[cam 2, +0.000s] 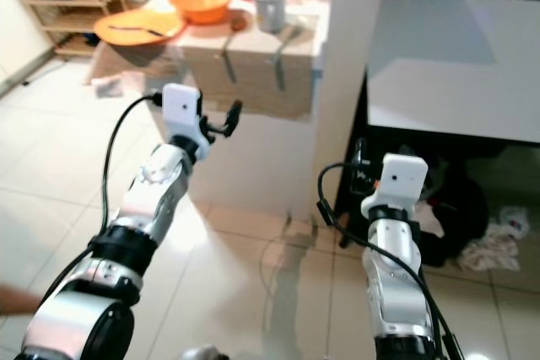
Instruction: Setting the table
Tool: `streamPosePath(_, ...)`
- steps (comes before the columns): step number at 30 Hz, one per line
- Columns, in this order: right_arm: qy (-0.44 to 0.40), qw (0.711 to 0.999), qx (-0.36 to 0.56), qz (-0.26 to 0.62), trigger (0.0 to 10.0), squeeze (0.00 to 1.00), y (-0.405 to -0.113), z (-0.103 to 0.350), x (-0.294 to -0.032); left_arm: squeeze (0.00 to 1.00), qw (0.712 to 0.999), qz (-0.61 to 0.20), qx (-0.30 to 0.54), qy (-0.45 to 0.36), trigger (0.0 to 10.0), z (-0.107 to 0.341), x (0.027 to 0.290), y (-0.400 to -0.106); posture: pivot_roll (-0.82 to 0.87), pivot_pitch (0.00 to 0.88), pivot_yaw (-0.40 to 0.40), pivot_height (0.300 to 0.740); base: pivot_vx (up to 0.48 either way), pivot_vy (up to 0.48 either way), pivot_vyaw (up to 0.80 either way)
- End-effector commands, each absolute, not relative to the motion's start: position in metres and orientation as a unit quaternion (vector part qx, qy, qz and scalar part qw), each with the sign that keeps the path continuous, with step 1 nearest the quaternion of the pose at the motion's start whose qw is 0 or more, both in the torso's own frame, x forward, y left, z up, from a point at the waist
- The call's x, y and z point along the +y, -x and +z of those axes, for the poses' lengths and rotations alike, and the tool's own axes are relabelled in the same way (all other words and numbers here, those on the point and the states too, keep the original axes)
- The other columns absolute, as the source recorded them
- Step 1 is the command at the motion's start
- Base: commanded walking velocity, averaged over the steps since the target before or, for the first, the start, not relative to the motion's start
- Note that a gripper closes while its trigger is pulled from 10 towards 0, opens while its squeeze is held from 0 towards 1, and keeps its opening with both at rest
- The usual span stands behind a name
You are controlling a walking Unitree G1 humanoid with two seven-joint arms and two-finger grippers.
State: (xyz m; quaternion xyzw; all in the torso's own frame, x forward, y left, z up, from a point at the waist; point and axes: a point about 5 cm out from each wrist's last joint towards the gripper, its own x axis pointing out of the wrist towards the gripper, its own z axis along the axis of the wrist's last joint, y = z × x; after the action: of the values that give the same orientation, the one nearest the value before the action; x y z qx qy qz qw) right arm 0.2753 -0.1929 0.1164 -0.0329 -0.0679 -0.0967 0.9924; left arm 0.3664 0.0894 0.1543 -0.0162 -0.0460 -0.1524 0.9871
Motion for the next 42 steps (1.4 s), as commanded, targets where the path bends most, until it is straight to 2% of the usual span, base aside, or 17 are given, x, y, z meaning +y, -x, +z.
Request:
streamPosePath(1, 0.028, 0.993, -0.073, -0.091, 10.0, 0.00, -0.275, 0.118, -0.188, 0.00, 0.989, -0.138, -0.042, 0.022, 10.0, 0.156, 0.099, -0.369, -0.02, 0.000, 0.091, 0.740, 0.000, 0.480, 0.00)
streamPosePath(11, 0.027, 0.993, -0.071, -0.092, 10.0, 0.00, -0.271, 0.117, -0.188, 0.00, 0.989, -0.142, -0.043, 0.017, 10.0, 0.157, 0.097, -0.369, -0.03, 0.000, 0.095, 0.740, 0.000, 0.480, 0.00)
streamPosePath(15, 0.029, 0.993, -0.073, -0.093, 10.0, 0.00, -0.270, 0.117, -0.189, 0.00, 0.986, -0.155, -0.052, 0.018, 10.0, 0.159, 0.092, -0.367, -0.03, 0.000, 0.095, 0.740, 0.000, 0.000, 0.00)
streamPosePath(42, 0.030, 0.993, -0.078, -0.087, 10.0, 0.00, -0.277, 0.119, -0.186, 0.00, 0.978, -0.195, -0.079, 0.010, 10.0, 0.167, 0.081, -0.364, -0.02, 0.000, 0.099, 0.740, 0.466, 0.022, 0.00)
